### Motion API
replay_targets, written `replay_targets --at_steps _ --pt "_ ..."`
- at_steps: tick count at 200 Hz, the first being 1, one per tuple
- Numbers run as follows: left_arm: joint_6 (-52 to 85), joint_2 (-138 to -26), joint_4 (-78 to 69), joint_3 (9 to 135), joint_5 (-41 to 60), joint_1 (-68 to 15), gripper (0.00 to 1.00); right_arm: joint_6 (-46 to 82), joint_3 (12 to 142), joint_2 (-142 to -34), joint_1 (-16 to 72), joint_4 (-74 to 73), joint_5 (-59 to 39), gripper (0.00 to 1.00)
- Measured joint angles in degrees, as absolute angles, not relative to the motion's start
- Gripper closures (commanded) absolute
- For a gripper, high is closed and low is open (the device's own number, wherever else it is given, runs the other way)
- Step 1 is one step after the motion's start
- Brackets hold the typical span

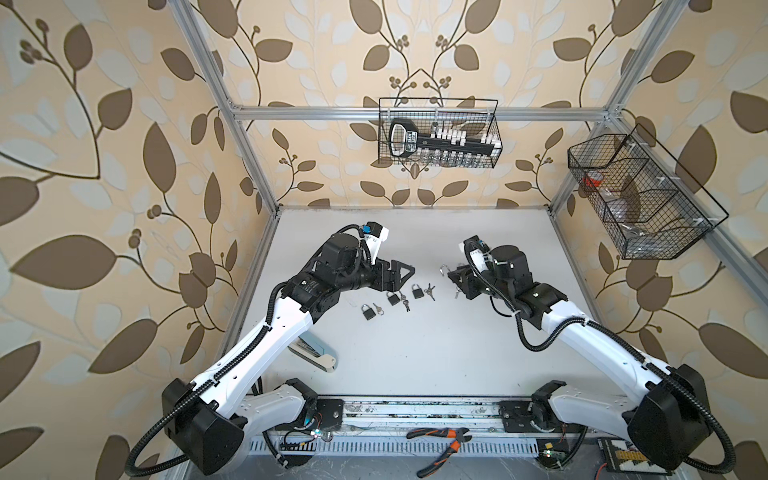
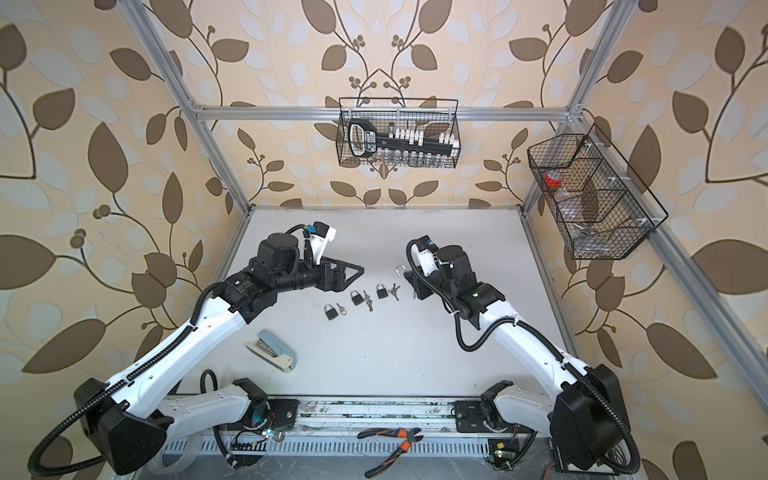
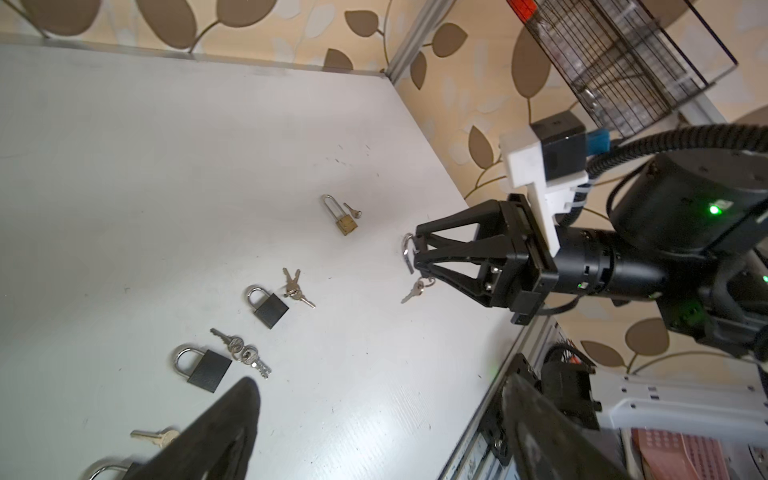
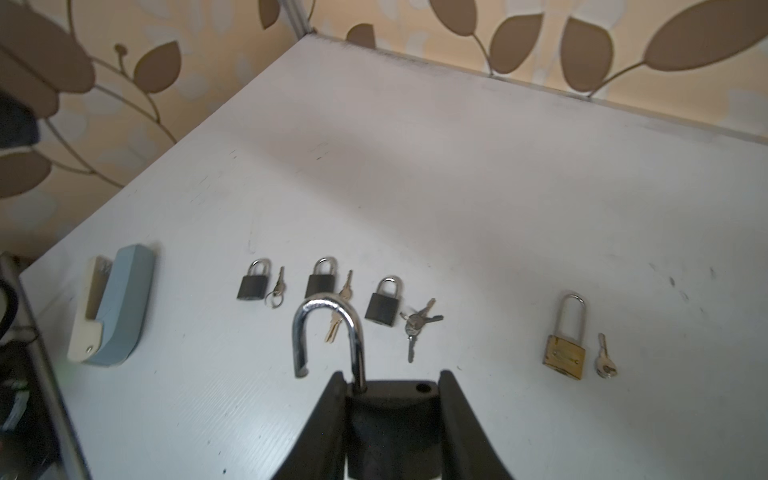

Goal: Lock with the key

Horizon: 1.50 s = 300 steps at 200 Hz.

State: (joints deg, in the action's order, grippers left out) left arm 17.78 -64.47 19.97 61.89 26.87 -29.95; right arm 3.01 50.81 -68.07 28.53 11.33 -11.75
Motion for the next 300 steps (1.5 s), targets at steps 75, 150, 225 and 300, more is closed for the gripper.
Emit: replay_targets --at_steps 75,150,225,300 --pt "13.7 -68.2 23.0 63.4 36.2 -30.0 0.44 -10.2 54.2 -67.9 38.8 13.7 -12.7 1.0" --pt "11.5 -72.9 27.1 66.8 42.0 -30.5 0.56 -14.5 54.2 -65.2 39.3 13.9 -12.7 1.0" --pt "10.4 -75.6 28.3 67.6 41.6 -33.7 0.71 -14.9 54.2 -65.2 39.3 14.0 -13.6 1.0" --pt "10.4 -75.6 28.5 67.7 39.6 -33.8 0.72 -15.3 54.2 -65.2 39.3 14.0 -14.0 1.0"
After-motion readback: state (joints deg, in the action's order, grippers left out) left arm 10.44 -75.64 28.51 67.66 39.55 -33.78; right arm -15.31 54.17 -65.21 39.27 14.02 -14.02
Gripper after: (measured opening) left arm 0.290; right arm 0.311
